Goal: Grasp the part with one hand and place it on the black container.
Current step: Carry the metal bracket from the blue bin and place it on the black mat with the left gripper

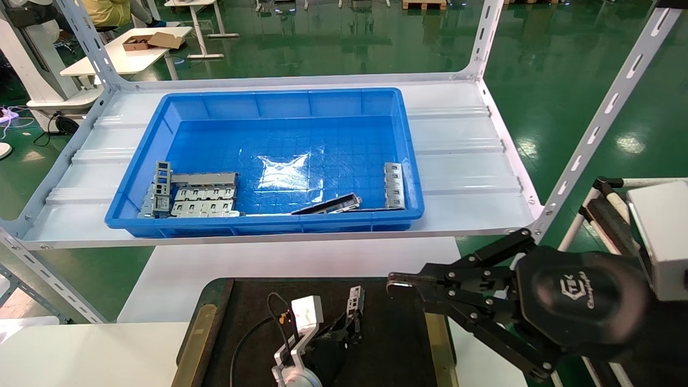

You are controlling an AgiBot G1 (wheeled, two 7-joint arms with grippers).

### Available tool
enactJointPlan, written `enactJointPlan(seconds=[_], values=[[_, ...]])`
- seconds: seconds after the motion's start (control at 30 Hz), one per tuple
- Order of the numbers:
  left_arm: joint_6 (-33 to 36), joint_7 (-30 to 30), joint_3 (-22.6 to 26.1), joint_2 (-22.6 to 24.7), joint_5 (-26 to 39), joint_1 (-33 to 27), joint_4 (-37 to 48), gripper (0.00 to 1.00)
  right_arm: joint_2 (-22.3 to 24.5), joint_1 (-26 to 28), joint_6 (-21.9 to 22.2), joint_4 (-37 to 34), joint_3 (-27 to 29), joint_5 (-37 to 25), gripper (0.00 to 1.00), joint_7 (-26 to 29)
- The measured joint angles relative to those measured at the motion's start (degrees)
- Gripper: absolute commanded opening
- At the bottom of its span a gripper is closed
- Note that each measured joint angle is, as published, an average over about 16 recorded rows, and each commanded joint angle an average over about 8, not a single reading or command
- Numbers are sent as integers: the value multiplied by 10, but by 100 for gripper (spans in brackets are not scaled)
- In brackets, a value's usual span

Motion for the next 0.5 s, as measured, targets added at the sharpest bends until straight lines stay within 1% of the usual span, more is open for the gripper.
enactJointPlan(seconds=[0.5], values=[[-7,-62,41,2,14,-10,21,0,0,0,0,0,-1,0,0,0]])
